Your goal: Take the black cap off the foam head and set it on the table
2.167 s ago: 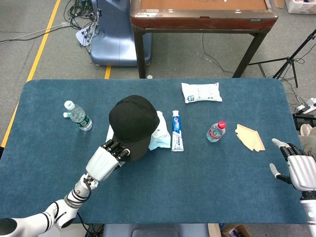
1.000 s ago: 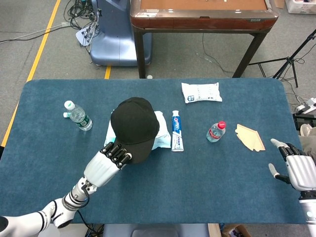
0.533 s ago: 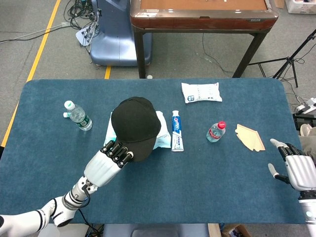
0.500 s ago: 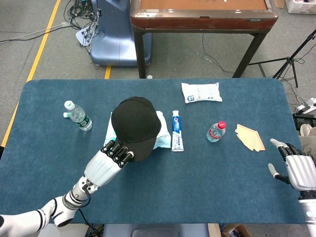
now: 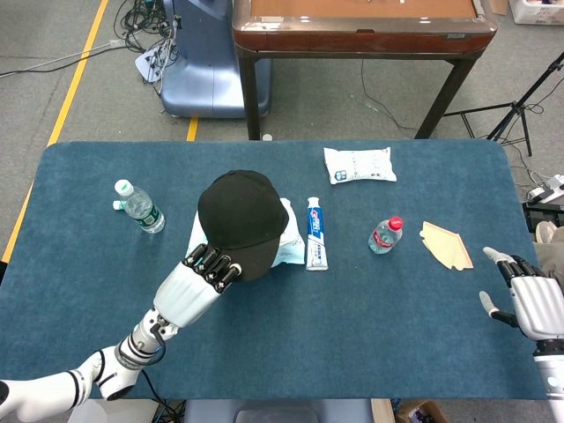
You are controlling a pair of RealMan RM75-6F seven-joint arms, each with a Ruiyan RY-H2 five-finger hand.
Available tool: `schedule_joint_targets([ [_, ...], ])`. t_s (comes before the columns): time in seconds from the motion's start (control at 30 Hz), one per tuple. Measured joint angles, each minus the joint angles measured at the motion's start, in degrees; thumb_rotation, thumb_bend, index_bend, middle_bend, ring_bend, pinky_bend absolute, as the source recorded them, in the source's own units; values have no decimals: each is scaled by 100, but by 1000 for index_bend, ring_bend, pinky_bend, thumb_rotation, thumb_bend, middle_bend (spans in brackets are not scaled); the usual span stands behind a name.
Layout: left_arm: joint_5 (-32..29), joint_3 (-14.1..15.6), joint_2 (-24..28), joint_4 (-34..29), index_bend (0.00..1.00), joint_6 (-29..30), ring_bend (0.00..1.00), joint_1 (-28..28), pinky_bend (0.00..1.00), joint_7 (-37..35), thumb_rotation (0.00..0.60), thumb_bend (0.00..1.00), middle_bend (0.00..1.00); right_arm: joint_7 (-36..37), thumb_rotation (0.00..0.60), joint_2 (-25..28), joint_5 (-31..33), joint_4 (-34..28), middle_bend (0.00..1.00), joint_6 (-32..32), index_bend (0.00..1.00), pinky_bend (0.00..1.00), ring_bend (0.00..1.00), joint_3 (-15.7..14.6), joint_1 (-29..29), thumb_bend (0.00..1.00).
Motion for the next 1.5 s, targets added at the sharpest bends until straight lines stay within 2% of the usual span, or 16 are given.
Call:
schedule_joint_targets([
  [1.1, -146, -444, 375, -580, 678, -333, 531, -259, 609, 514, 600, 505, 751, -23, 600, -1, 21, -4, 258, -35, 171, 335, 209, 2, 22, 362],
  [1.5, -472, -598, 369, -432, 677, -625, 531, -394, 609, 589, 600, 505, 751, 37, 600, 15, 7, 5, 258, -5, 171, 335, 209, 4, 9, 362],
])
